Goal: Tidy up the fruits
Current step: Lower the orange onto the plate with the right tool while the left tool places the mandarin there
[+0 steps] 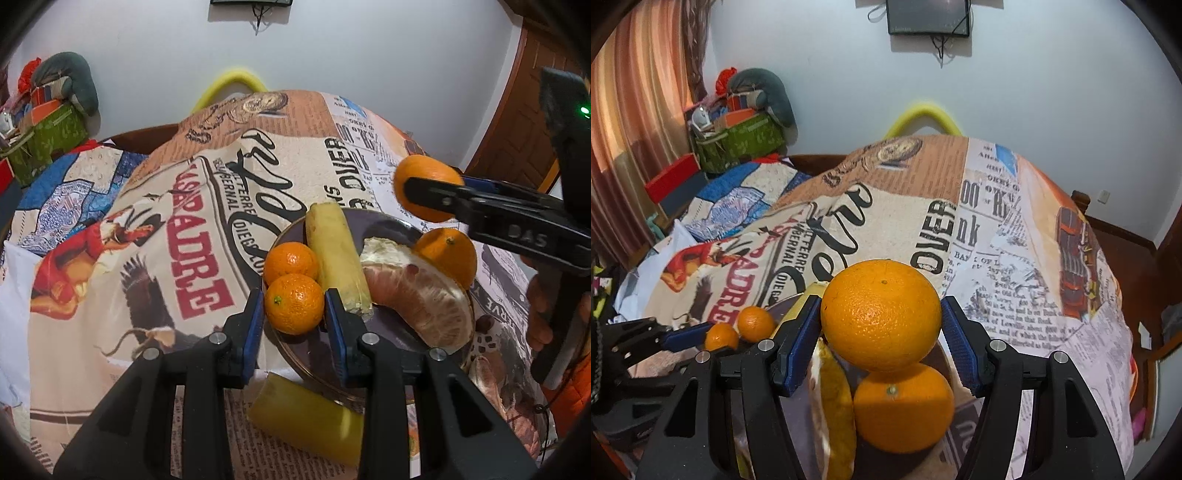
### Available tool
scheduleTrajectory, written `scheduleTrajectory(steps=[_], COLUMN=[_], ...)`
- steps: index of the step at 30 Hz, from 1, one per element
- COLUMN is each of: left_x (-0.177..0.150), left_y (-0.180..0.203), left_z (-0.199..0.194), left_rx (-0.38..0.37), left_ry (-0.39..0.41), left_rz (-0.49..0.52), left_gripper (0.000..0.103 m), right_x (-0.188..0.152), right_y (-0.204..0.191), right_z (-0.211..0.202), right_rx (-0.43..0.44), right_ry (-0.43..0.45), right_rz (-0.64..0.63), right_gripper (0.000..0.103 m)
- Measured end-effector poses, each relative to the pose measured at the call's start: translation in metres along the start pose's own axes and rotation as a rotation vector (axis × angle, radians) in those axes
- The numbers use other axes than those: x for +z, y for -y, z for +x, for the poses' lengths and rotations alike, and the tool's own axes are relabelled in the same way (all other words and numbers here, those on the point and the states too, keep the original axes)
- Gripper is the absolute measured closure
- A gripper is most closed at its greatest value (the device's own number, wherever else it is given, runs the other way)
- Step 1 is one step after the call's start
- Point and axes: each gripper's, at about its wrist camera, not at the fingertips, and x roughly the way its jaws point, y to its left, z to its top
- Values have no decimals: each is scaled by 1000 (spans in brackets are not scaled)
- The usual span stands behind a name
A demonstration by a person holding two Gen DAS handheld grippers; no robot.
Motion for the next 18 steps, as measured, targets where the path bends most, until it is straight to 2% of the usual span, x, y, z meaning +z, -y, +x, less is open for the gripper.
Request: scheduleTrajectory(steps=[7, 12, 18], left_x=[1, 2, 1], left_y=[3, 3, 9], left_z=[4, 8, 5], left_rx=[9, -15, -7], left_ry=[-2, -17, -10], left_rz=[10, -4, 16], left_gripper=[70, 69, 68], right_x=[-1, -3, -7], right_y=[-5, -1, 3], right_z=[21, 33, 48], right_rx=[-13, 1, 32], right_ry=[-54, -105, -182], right_rz=[-41, -21, 12], right_gripper=[42, 41, 40])
